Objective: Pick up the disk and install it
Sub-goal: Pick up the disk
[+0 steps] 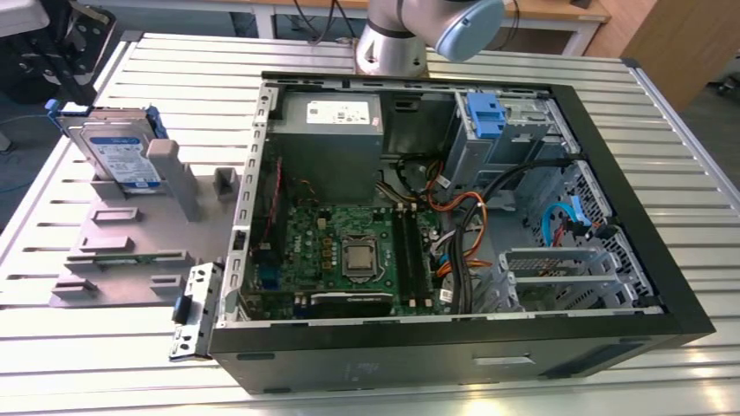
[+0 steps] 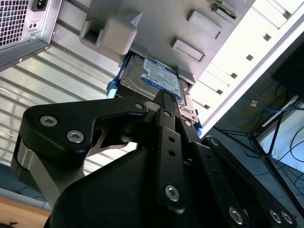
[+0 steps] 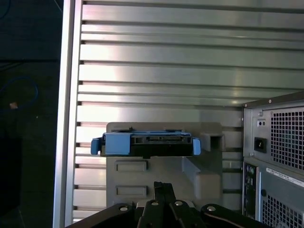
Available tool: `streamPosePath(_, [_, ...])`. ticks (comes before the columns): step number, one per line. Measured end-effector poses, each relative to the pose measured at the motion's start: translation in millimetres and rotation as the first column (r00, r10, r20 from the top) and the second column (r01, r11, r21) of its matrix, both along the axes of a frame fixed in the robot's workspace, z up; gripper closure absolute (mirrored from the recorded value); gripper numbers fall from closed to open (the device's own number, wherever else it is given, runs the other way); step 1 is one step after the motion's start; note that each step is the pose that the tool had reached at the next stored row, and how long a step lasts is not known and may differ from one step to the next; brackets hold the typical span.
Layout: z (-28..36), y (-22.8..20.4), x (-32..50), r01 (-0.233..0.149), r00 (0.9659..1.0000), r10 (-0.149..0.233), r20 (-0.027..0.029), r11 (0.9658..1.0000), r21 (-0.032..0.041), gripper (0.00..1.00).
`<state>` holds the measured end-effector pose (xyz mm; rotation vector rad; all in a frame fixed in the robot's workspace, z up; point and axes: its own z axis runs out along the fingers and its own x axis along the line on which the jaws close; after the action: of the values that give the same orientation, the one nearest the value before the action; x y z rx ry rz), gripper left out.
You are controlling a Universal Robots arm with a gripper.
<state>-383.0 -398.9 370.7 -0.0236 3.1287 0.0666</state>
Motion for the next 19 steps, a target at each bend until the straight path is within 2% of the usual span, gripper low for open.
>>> streamPosePath(19, [0.0,0.0,0.0,-0.021,0.9998,0.021,0.0,0.9998,0.0,0.89])
